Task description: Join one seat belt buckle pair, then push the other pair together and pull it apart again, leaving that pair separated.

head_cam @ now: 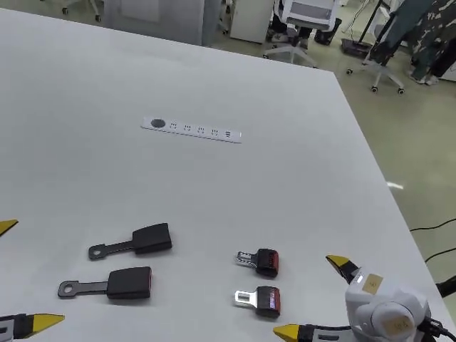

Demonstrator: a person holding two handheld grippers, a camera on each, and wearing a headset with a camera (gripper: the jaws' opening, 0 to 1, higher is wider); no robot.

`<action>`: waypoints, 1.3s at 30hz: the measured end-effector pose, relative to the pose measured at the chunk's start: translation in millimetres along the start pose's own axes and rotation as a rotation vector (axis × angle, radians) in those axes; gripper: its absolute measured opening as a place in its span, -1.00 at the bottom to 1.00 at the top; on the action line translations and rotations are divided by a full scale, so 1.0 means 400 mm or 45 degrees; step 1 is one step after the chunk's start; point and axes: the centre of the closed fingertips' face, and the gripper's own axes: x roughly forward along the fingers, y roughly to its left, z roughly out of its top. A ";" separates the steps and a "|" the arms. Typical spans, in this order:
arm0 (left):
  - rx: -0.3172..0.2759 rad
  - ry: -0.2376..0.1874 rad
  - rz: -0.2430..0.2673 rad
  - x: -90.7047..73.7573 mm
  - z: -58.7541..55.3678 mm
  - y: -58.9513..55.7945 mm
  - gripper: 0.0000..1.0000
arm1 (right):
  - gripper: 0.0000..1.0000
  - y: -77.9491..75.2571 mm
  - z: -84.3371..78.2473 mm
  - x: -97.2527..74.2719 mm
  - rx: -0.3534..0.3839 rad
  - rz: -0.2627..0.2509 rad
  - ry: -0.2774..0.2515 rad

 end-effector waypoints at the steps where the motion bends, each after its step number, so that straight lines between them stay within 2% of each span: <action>1: -0.014 0.005 -0.006 0.000 -0.002 -0.002 0.99 | 0.90 0.000 0.001 0.001 -0.006 0.002 0.000; 19: -0.009 0.002 -0.009 -0.001 0.001 0.000 0.99 | 0.87 -0.006 0.009 -0.002 -0.038 -0.009 0.006; 34: -0.012 0.000 -0.013 -0.002 0.003 -0.002 0.99 | 0.83 -0.004 0.005 -0.006 -0.015 -0.014 0.012; 39: -0.007 0.014 -0.008 -0.002 -0.001 0.002 0.97 | 0.78 -0.005 0.005 -0.007 -0.021 -0.011 0.027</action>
